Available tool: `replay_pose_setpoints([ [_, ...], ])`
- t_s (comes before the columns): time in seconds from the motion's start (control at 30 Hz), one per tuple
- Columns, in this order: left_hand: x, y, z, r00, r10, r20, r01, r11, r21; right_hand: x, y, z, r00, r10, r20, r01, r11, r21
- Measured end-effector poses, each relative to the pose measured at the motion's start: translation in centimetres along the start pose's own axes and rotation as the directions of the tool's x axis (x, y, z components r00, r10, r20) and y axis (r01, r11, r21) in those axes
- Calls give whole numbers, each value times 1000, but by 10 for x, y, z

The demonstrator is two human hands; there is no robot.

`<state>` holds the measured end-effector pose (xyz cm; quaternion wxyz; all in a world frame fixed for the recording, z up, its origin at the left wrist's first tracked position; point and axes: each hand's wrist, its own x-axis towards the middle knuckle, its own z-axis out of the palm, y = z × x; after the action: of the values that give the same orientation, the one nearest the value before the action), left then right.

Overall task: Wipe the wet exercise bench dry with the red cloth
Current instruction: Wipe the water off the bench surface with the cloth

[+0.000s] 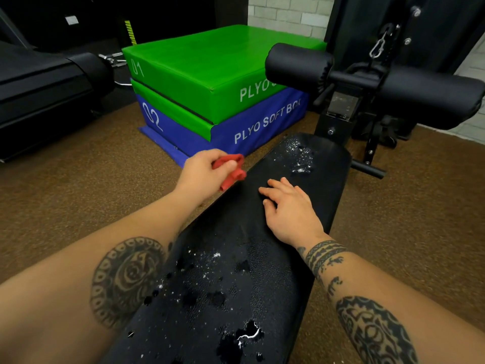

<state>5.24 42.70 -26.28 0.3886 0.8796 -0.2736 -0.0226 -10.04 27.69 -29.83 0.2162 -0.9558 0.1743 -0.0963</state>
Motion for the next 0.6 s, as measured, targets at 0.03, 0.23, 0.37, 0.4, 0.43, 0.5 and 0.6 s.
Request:
replay_pose_setpoints([
  [0.03,-4,8,3,994,68,89,-67,998,-13,0,0,0,1000,-1,-2,1,1000,-3],
  [0.23,3,5,31,996,30,80,-45,979,197,0,2,0,1000,-1,2,1,1000,-7],
  [0.37,14,11,35,996,-57,-71,77,948,309,0,2,1,1000,2,-10,-2,1000,-9],
  [0.4,17,12,34,988,-89,-124,122,949,292,1,3,1,1000,1,-13,-1,1000,-7],
  [0.43,19,14,32,982,-110,-151,147,955,257,1,3,2,1000,-2,-15,2,1000,-5],
  [0.5,18,18,31,994,-71,-79,85,977,197,1,3,3,1000,-4,-13,4,1000,-10],
  [0.6,7,16,30,986,33,165,-70,972,223,1,2,2,1000,-8,-12,8,1000,-14],
])
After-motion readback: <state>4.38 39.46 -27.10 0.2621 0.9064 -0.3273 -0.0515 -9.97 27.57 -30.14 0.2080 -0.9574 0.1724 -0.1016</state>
